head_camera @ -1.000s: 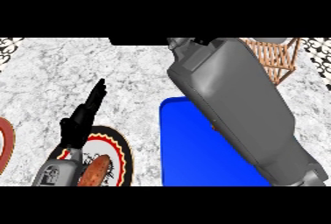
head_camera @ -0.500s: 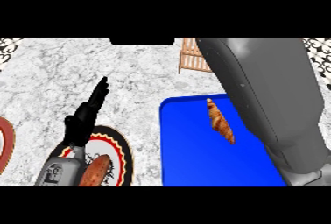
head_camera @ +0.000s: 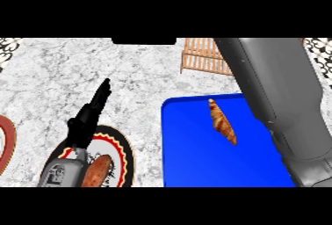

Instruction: Pick the tomato from the tray and place it in the tiered shelf

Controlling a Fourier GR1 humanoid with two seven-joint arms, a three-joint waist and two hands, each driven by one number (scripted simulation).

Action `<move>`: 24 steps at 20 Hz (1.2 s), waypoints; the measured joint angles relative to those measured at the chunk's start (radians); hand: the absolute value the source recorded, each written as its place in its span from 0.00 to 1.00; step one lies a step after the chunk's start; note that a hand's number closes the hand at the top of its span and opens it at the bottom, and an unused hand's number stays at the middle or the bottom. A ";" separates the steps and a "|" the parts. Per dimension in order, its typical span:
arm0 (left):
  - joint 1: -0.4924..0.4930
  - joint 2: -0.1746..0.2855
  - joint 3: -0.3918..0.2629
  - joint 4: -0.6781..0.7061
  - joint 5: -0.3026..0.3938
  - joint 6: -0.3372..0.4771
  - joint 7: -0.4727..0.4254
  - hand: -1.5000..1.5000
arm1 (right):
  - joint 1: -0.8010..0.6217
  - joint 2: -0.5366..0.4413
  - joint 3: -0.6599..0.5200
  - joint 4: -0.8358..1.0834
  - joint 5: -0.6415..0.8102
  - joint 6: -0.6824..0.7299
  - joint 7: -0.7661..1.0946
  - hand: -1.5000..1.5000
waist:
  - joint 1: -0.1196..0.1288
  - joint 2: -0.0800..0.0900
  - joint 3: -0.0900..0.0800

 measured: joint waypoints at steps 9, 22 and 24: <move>0.003 -0.003 0.006 0.000 0.002 -0.005 -0.004 0.50 | 0.052 -0.024 -0.109 0.039 -0.073 -0.273 -0.102 1.00 | 0.003 0.004 0.001; -0.004 -0.005 0.008 -0.018 -0.004 -0.013 0.018 0.50 | 0.043 -0.101 -0.221 0.253 -0.157 -0.470 -0.227 0.00 | 0.002 0.002 0.000; 0.002 -0.004 0.009 -0.025 -0.003 -0.015 0.020 0.50 | 0.052 -0.120 -0.224 0.270 -0.105 -0.460 -0.170 0.00 | -0.001 0.000 0.000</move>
